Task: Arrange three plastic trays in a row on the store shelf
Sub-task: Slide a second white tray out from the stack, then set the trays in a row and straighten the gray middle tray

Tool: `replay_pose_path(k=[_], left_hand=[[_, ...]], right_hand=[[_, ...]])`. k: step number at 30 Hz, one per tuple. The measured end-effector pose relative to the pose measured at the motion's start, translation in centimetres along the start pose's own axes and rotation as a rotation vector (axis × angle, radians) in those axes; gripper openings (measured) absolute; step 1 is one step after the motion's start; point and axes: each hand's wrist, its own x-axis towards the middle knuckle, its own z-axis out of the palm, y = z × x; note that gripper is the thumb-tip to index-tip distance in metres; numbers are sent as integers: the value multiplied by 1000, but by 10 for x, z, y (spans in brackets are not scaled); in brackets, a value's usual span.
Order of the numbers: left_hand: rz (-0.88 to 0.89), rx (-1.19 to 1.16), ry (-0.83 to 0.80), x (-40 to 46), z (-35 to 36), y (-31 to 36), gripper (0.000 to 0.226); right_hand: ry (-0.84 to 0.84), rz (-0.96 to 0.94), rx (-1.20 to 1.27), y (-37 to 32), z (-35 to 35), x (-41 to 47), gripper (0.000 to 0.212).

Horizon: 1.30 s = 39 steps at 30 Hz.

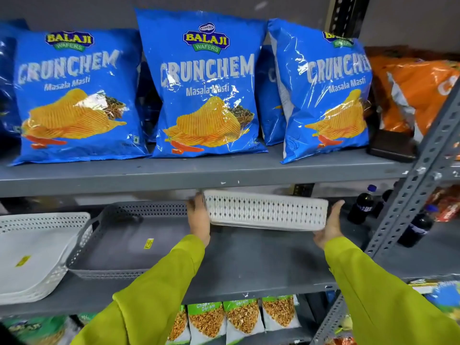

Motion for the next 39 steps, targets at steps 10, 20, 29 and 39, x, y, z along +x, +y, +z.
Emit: replay_pose_path(k=[10, 20, 29, 39], left_hand=[[127, 874, 26, -36, -19, 5, 36], [392, 1087, -20, -25, -50, 31, 20], [511, 1450, 276, 40, -260, 123, 41], [-245, 1278, -136, 51, -379, 115, 92]], right_hand=[[42, -41, -713, 19, -36, 52, 35], [228, -227, -1513, 36, 2, 34, 58], [-216, -481, -1397, 112, 143, -40, 59], [-245, -168, -1542, 195, 222, -88, 79]])
